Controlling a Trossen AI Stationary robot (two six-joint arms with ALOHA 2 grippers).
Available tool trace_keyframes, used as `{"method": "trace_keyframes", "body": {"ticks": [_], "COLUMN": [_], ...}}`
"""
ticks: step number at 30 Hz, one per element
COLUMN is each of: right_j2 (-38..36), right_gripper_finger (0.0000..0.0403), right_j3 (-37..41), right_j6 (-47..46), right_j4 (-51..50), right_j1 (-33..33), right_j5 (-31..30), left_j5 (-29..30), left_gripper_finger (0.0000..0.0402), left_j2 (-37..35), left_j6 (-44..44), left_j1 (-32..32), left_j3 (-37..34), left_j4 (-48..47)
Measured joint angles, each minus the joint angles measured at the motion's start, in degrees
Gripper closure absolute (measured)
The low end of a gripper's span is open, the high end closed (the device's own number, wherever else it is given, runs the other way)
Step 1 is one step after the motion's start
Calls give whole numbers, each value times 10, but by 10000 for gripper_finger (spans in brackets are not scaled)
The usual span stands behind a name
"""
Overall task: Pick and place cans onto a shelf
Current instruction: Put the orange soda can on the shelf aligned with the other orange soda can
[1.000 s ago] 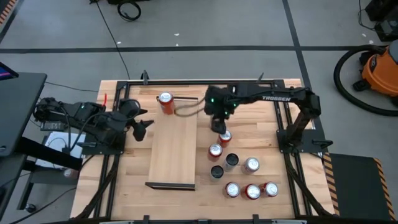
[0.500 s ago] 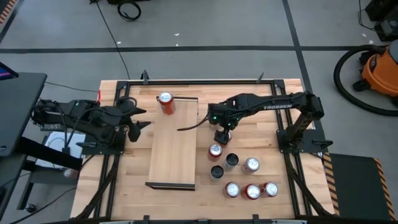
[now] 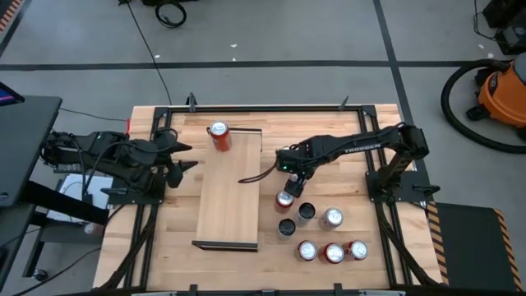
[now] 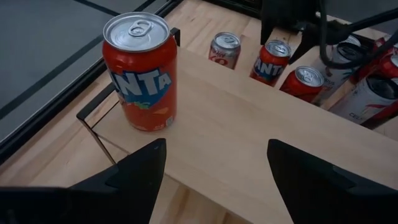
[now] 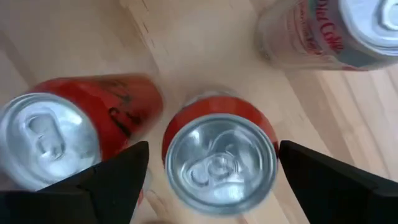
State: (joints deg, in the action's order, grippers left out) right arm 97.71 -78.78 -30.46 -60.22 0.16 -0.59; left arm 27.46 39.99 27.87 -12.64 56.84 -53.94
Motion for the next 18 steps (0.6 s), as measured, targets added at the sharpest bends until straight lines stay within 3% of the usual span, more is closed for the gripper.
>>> {"method": "trace_keyframes", "body": {"ticks": [10,18], "right_j2": [0,3], "right_gripper_finger": [62,84], "right_j3": [67,27], "right_j6": [34,64], "right_j4": [69,31], "right_j1": [-20,-34], "right_j5": [36,34], "left_j5": [3,4], "left_gripper_finger": [111,111], "left_j2": [0,0], "left_j6": [-1,-15], "left_j1": [0,0], "left_j3": [0,0], "left_j4": [0,0]}}
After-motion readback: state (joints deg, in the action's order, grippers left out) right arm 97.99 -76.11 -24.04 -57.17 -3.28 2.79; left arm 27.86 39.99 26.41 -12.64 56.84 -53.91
